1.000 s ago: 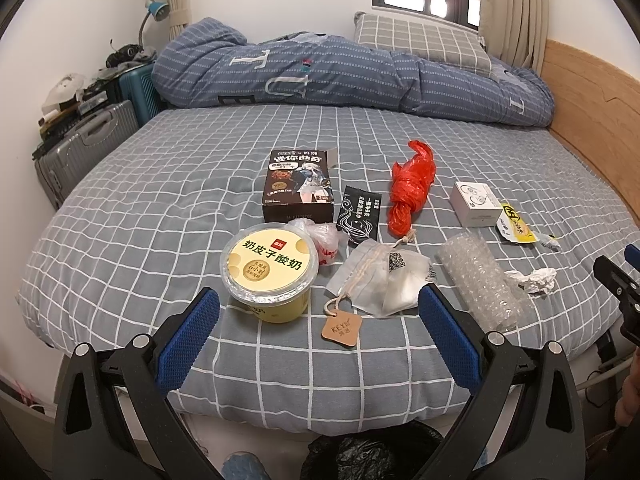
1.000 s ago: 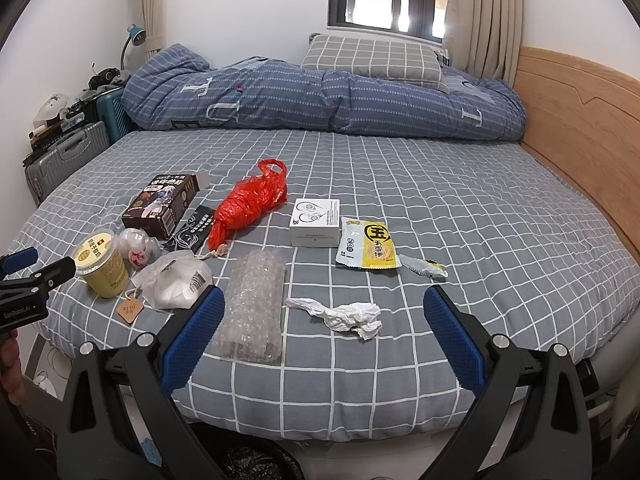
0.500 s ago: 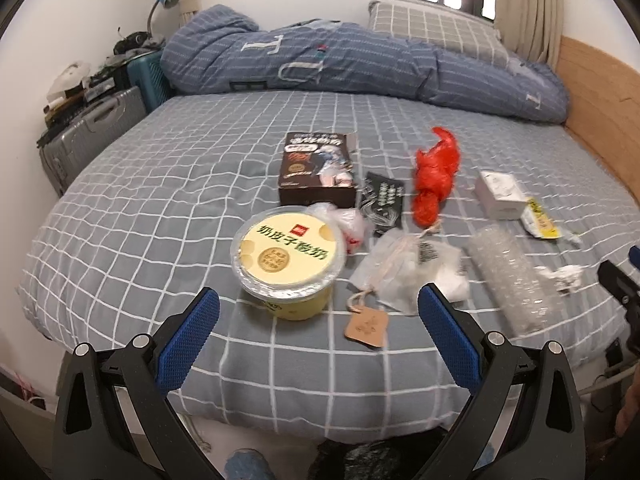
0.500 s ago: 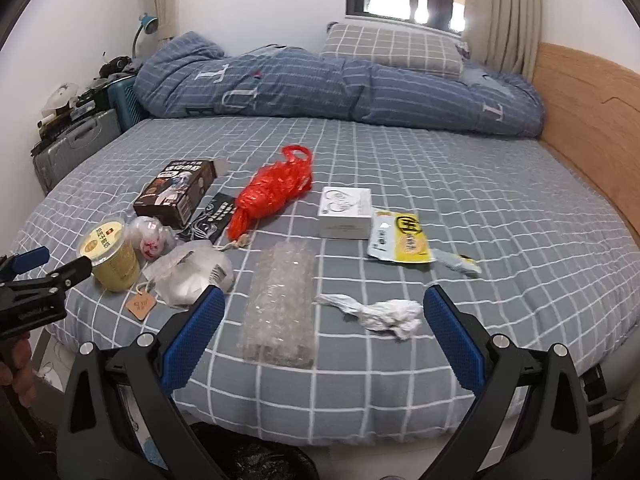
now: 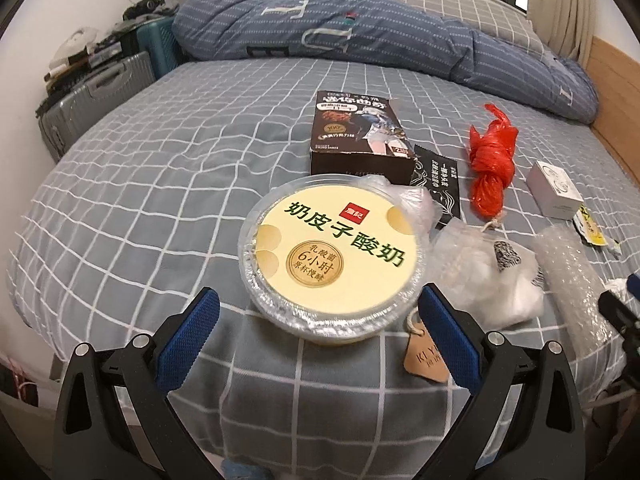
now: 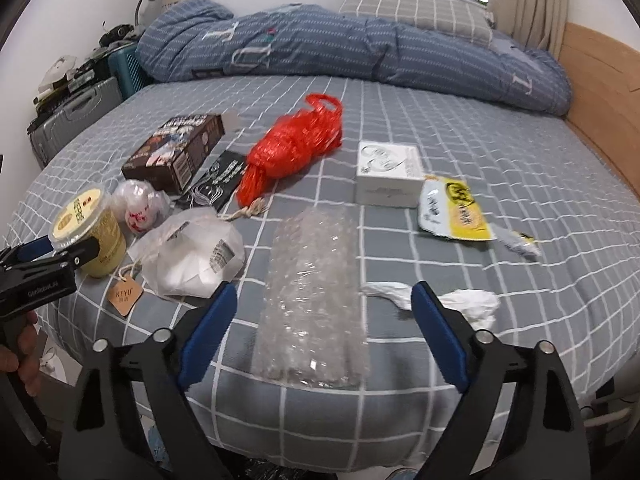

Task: Collect trash
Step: 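Grasp the yogurt cup with the left tool while the right tool grasps the bubble wrap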

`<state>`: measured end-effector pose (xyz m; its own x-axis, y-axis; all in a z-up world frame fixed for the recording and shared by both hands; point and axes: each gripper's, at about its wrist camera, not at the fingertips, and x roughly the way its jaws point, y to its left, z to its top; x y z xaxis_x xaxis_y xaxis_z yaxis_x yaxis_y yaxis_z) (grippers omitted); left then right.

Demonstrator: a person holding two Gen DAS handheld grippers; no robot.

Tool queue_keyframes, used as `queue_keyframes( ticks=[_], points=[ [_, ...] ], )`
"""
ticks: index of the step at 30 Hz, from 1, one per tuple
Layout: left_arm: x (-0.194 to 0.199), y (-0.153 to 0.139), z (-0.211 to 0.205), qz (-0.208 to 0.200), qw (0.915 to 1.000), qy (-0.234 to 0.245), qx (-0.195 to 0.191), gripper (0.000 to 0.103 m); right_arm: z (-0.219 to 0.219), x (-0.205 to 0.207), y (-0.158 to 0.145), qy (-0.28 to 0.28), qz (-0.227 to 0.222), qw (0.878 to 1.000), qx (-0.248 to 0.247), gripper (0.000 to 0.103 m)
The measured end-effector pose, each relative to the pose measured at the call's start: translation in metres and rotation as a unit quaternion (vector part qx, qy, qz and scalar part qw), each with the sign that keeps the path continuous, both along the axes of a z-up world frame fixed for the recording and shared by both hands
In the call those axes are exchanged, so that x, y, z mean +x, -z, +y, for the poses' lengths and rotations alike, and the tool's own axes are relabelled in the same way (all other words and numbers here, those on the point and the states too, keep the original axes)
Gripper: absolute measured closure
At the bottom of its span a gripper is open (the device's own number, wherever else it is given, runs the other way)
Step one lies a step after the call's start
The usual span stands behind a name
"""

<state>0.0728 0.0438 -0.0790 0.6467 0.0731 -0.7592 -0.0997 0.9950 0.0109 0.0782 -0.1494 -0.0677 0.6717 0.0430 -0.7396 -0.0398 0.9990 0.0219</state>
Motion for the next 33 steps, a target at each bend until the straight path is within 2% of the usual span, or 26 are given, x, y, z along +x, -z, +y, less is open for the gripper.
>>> queue_keyframes(
  ticks=[3, 6, 12, 15, 16, 18, 21, 33],
  points=[
    [0.003, 0.003, -0.003, -0.006, 0.9999, 0.003, 0.012, 0.006, 0.003, 0.007, 0.011, -0.005, 0.015, 1.000, 0.008, 0.030],
    [0.009, 0.009, -0.001, -0.002, 1.0000, 0.006, -0.005, 0.007, 0.003, 0.012, 0.019, -0.006, 0.025, 1.000, 0.015, 0.038],
    [0.018, 0.016, 0.004, -0.003, 0.9996, 0.001, -0.026, 0.020, 0.004, 0.016, 0.028, -0.009, 0.037, 0.999, 0.018, 0.055],
    [0.022, 0.018, 0.003, -0.004, 0.9992, 0.012, -0.037, 0.030, 0.005, 0.017, 0.029, -0.010, 0.038, 0.999, 0.013, 0.062],
    [0.023, 0.018, 0.002, -0.004, 0.9993, 0.013, -0.035, 0.031, 0.004, 0.017, 0.029, -0.011, 0.041, 0.999, 0.014, 0.063],
    [0.023, 0.019, 0.000, -0.007, 0.9994, 0.014, -0.029, 0.031, 0.003, 0.018, 0.031, -0.012, 0.044, 0.999, 0.017, 0.074],
    [0.022, 0.019, -0.001, -0.008, 0.9994, 0.014, -0.030, 0.031, 0.001, 0.017, 0.030, -0.013, 0.042, 0.999, 0.032, 0.081],
    [0.014, -0.001, -0.002, -0.014, 0.9993, 0.018, -0.029, 0.031, 0.003, 0.012, 0.013, -0.019, 0.024, 0.999, 0.034, 0.083]
  ],
)
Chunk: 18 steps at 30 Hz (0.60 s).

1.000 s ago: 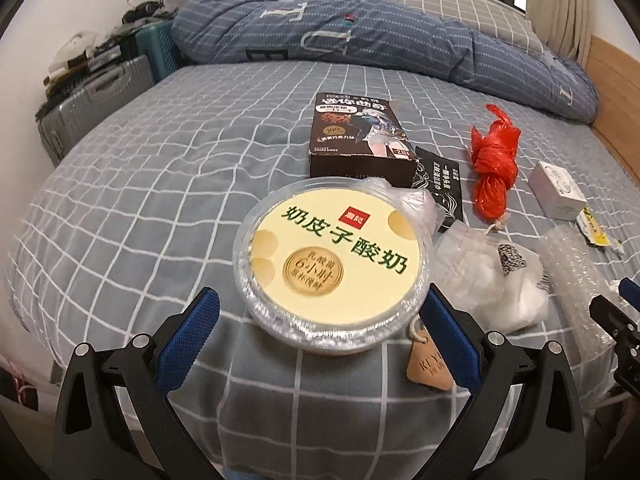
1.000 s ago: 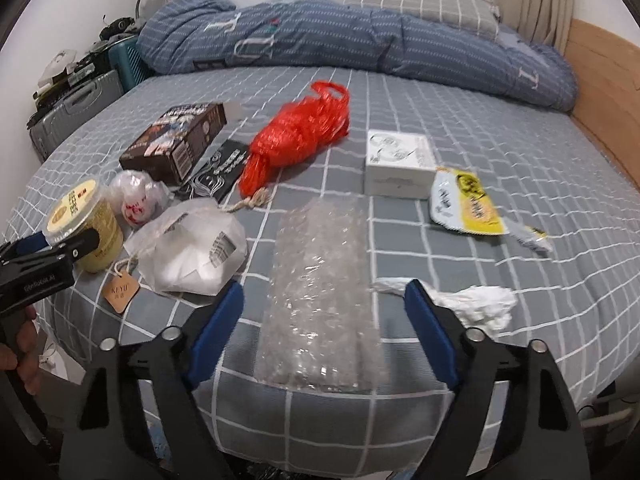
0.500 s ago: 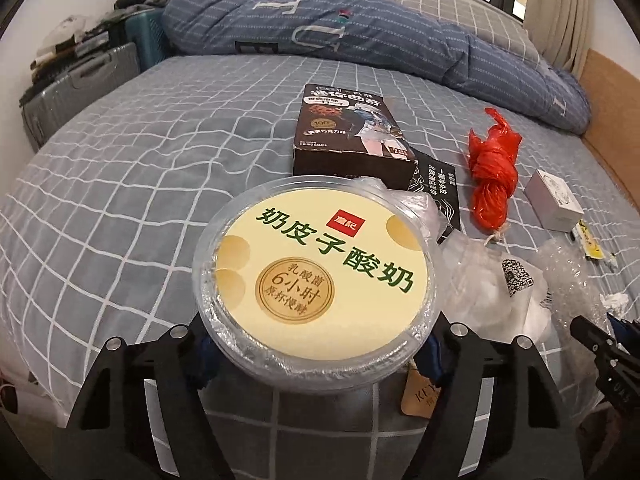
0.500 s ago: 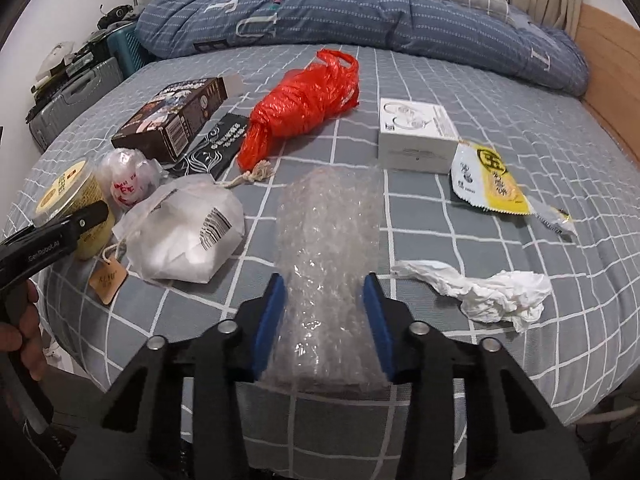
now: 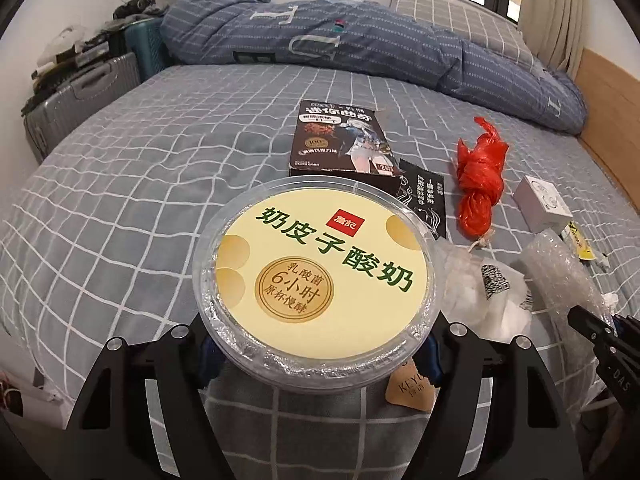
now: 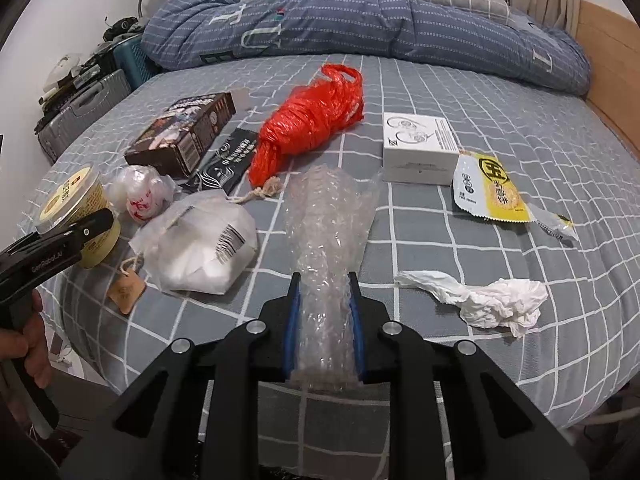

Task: Collect trash
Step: 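Carry the yogurt cup and bubble wrap down over the black trash bin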

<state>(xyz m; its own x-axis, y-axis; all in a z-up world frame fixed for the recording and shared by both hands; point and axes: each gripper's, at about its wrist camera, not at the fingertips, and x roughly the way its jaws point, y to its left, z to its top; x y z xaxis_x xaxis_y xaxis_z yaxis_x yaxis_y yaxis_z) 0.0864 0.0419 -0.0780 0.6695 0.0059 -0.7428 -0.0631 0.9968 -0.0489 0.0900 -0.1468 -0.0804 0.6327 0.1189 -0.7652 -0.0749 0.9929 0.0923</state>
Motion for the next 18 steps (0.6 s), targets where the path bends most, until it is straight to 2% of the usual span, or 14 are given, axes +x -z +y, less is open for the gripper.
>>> queue_keyframes(
  ticks=[18],
  points=[
    [-0.027, -0.043, -0.011, -0.018, 0.9997, 0.017, -0.006, 0.031, -0.001, -0.028, -0.050, 0.001, -0.038, 0.999, -0.007, 0.083]
  ],
)
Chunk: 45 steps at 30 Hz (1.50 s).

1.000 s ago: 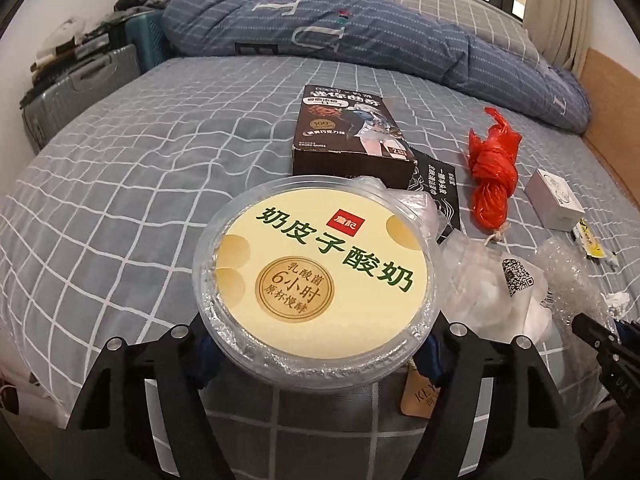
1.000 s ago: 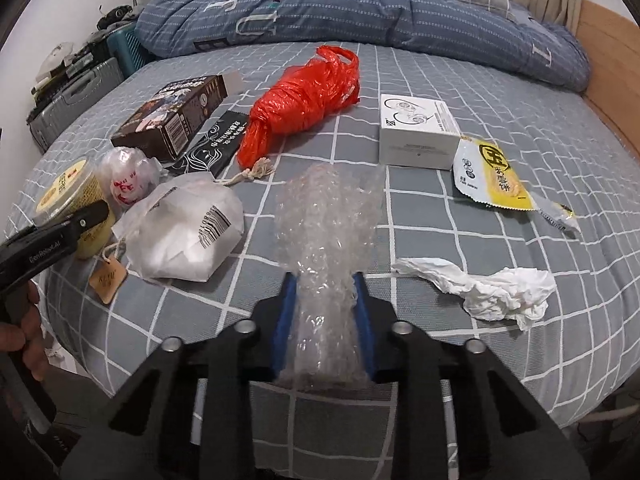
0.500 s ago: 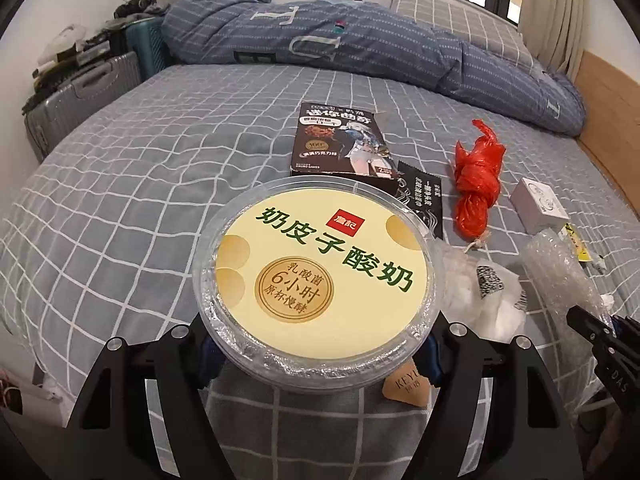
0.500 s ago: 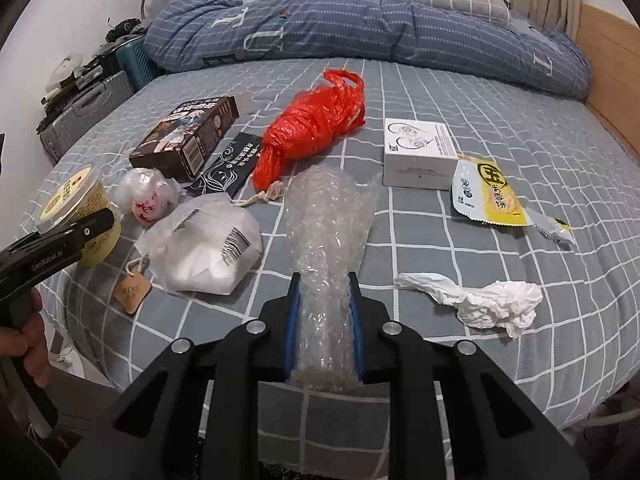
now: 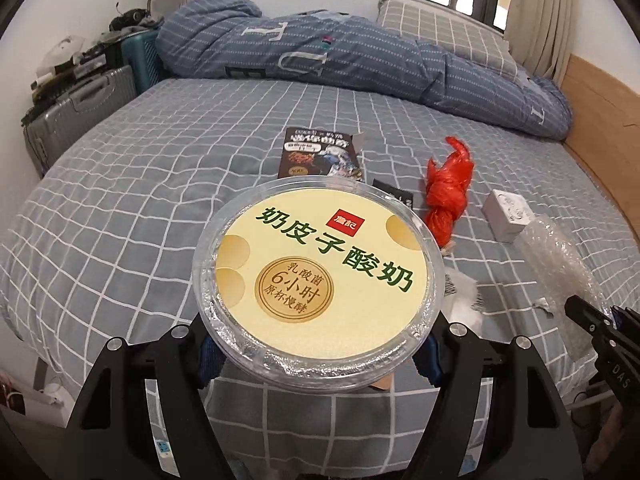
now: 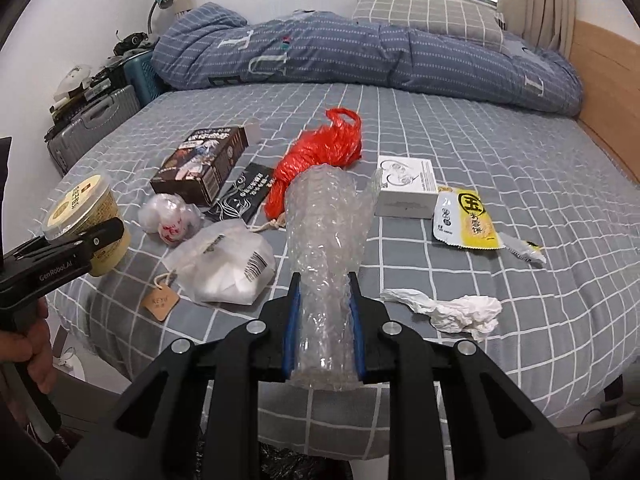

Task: Collect trash
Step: 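Carry the yogurt cup and bubble wrap down over the black trash bin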

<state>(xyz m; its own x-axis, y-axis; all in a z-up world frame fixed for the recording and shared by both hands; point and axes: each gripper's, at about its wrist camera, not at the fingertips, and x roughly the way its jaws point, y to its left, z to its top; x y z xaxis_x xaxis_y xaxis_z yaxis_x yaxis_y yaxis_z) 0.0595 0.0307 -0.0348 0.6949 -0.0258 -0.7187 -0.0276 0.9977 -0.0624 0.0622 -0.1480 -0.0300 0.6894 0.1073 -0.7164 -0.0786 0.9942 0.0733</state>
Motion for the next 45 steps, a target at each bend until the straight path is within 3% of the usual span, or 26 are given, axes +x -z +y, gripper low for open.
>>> queue_keyframes(
  ticks=[8, 20, 35, 45],
  points=[
    [-0.020, -0.021, -0.005, -0.008, 1.0000, -0.004, -0.004, 0.031, 0.001, -0.022, -0.025, -0.004, -0.026, 1.000, 0.001, 0.083],
    [-0.073, -0.052, -0.019, -0.013, 0.9999, 0.006, -0.006, 0.031, 0.001, -0.067, -0.058, 0.004, -0.031, 0.999, 0.009, 0.083],
    [-0.143, -0.038, -0.022, 0.019, 0.9997, 0.003, -0.017, 0.031, 0.006, -0.132, -0.059, 0.005, -0.013, 1.000, 0.010, 0.083],
    [-0.169, -0.015, -0.015, 0.050, 0.9985, -0.004, -0.024, 0.031, 0.022, -0.162, -0.028, -0.007, 0.021, 1.000, 0.012, 0.083]
  ],
)
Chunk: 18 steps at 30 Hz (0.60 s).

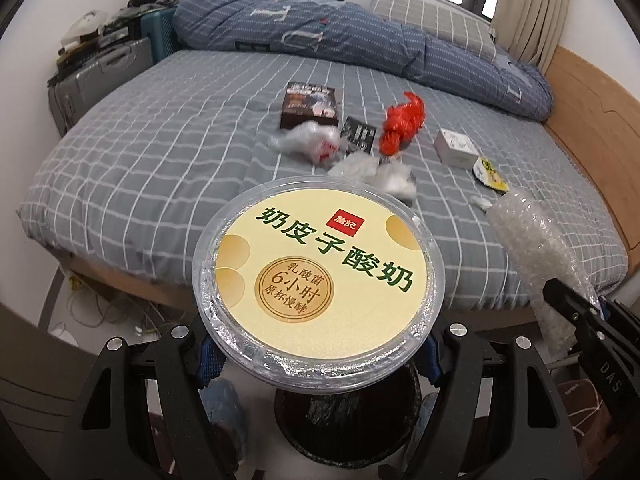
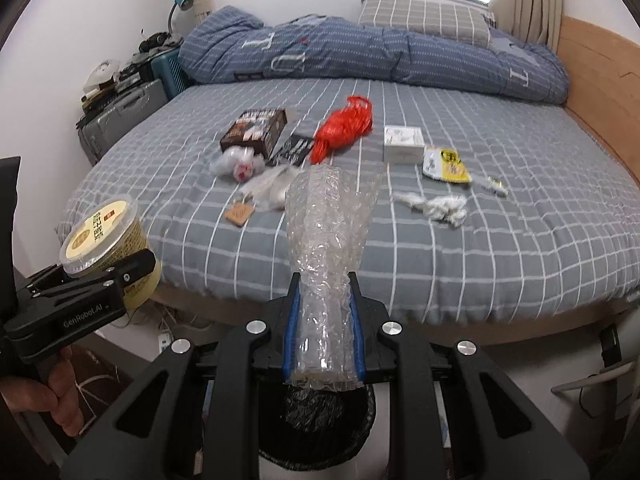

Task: Collect trash
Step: 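Carry the yogurt cup and bubble wrap down over the black trash bin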

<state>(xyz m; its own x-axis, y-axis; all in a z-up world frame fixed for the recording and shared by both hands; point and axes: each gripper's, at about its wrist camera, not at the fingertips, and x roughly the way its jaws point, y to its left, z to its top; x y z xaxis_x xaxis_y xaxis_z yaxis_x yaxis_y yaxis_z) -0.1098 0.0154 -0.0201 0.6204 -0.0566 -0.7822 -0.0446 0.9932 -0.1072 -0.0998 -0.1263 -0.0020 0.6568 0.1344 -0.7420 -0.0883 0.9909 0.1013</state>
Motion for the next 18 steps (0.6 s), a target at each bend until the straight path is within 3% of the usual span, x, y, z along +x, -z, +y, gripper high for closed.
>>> queue_keyframes(
  ticks=[18],
  points=[
    [-0.037, 0.064, 0.002, 0.064, 0.9978, 0.002, 0.015, 0.031, 0.006, -0.022, 0.055, -0.004, 0.059, 0.998, -0.001, 0.083]
  ],
)
